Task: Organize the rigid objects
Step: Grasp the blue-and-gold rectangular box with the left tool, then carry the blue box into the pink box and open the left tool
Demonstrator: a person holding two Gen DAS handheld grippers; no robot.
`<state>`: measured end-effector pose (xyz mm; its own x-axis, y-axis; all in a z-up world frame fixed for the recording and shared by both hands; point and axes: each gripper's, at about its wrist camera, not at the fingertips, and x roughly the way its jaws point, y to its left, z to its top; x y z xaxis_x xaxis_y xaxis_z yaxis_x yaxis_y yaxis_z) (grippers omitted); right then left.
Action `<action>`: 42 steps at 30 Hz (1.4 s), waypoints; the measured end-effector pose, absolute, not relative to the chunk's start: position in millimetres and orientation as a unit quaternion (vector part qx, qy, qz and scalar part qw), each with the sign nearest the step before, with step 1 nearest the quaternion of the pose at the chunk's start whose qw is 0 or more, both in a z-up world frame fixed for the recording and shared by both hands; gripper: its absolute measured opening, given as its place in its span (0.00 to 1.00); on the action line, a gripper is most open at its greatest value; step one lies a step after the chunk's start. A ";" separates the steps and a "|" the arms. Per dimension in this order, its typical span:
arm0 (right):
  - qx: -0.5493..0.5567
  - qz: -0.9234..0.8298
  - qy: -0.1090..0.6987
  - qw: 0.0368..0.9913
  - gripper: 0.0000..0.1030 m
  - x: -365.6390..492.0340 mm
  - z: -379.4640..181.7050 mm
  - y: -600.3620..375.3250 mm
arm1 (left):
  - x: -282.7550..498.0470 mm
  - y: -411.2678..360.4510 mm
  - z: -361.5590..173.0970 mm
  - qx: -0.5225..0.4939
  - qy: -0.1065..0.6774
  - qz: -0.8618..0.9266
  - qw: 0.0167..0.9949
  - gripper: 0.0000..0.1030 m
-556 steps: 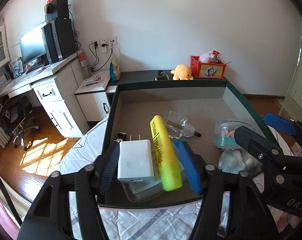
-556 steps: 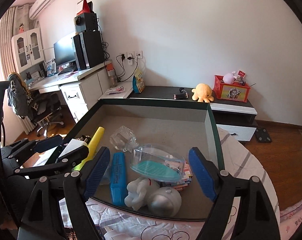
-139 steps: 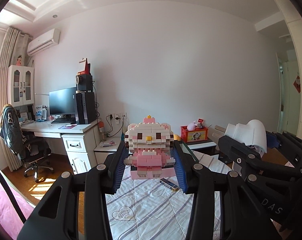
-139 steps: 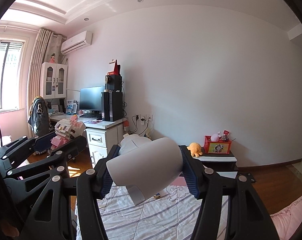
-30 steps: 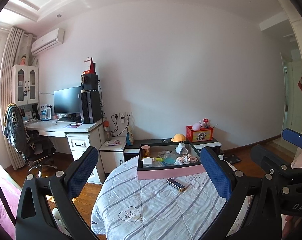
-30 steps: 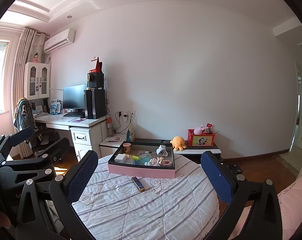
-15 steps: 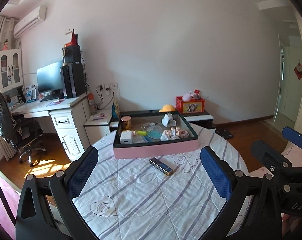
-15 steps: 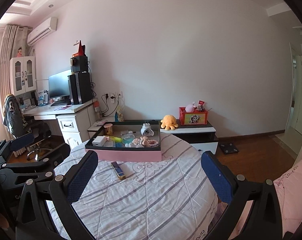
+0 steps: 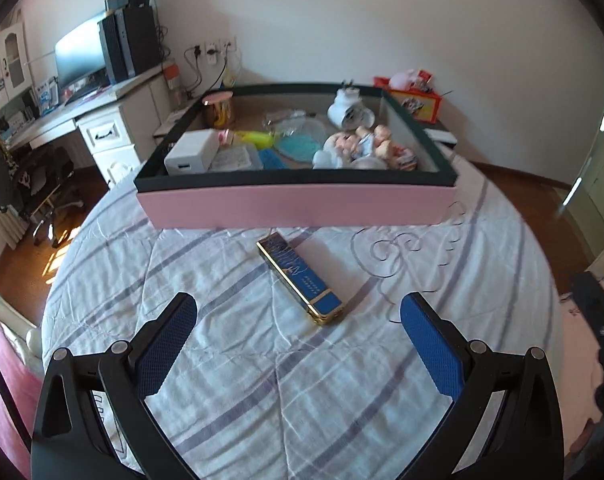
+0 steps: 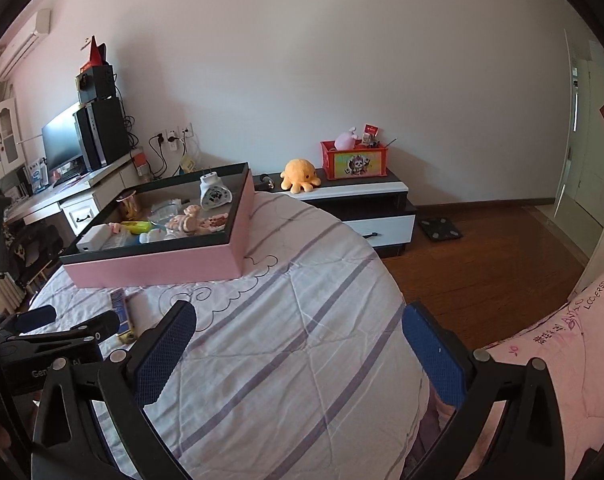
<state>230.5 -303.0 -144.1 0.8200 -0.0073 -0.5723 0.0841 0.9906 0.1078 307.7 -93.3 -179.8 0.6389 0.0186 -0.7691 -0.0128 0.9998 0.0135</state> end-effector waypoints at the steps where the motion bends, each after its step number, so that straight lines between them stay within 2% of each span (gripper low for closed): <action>1: 0.066 -0.024 0.302 0.951 1.00 236.3 -147.2 -305.7 | 317.5 -88.5 -189.5 -0.001 0.440 0.018 0.898 1.00; 6: 0.063 -0.021 0.310 0.948 1.00 259.7 -155.7 -311.8 | 347.3 -72.1 -218.0 -0.049 0.481 0.051 0.874 0.99; 11: 0.051 -0.020 0.312 0.948 1.00 277.9 -156.1 -310.1 | 358.5 -79.6 -224.0 -0.020 0.474 0.048 0.879 0.97; 14: 0.037 -0.019 0.312 0.949 1.00 287.9 -152.5 -306.6 | 355.9 -77.8 -220.2 -0.017 0.463 0.031 0.886 0.80; 16: 0.024 -0.019 0.313 0.949 1.00 294.6 -149.3 -302.9 | 352.4 -72.9 -214.2 -0.005 0.456 0.023 0.890 0.52; 17: 0.018 -0.019 0.311 0.950 1.00 297.6 -147.5 -301.5 | 351.3 -72.4 -213.2 0.005 0.454 0.016 0.891 0.46; 19: 0.010 -0.018 0.312 0.950 1.00 305.4 -145.4 -297.3 | 349.2 -65.5 -210.4 0.012 0.451 0.008 0.892 0.22; 29: 0.004 0.014 0.359 0.933 1.00 382.5 -147.8 -268.7 | 325.8 9.4 -197.7 0.019 0.430 0.047 0.901 0.20; 32: 0.006 0.020 0.388 0.921 0.87 409.8 -157.9 -262.9 | 323.2 36.7 -194.7 0.009 0.427 0.061 0.902 0.20; 33: 0.010 0.024 0.399 0.917 0.76 417.4 -161.9 -261.2 | 322.6 44.8 -194.6 0.009 0.429 0.064 0.901 0.20; 35: 0.003 0.021 0.420 0.907 0.60 430.1 -170.0 -256.9 | 321.8 58.5 -194.8 0.003 0.427 0.071 0.901 0.20; 37: 0.005 0.026 0.436 0.899 0.45 439.1 -177.1 -256.1 | 323.7 69.3 -194.6 0.000 0.428 0.074 0.901 0.20; 38: 0.013 0.036 0.438 0.898 0.41 440.9 -178.6 -256.8 | 324.9 74.3 -194.1 -0.003 0.427 0.075 0.901 0.20; 41: 0.003 0.057 0.442 0.895 0.21 443.6 -176.6 -248.9 | 327.1 87.5 -191.5 -0.012 0.423 0.073 0.903 0.20; 42: -0.004 0.065 0.443 0.894 0.10 444.8 -176.1 -243.1 | 329.0 91.1 -190.5 -0.013 0.422 0.071 0.904 0.20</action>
